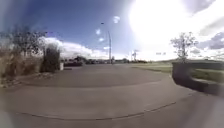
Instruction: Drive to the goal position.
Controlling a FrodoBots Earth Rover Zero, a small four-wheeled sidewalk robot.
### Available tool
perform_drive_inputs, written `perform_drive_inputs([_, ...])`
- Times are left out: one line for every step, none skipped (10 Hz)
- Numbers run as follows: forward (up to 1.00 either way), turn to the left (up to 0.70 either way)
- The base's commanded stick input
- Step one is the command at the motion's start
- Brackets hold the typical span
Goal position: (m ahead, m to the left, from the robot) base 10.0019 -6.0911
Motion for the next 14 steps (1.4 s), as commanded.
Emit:
perform_drive_inputs([1.00, -0.33])
perform_drive_inputs([1.00, 0.00])
perform_drive_inputs([1.00, 0.00])
perform_drive_inputs([1.00, -0.19])
perform_drive_inputs([1.00, -0.36])
perform_drive_inputs([1.00, -0.30])
perform_drive_inputs([1.00, -0.13])
perform_drive_inputs([1.00, 0.00])
perform_drive_inputs([1.00, 0.00])
perform_drive_inputs([1.00, -0.40])
perform_drive_inputs([1.00, -0.40])
perform_drive_inputs([1.00, -0.02])
perform_drive_inputs([1.00, -0.01])
perform_drive_inputs([1.00, 0.00])
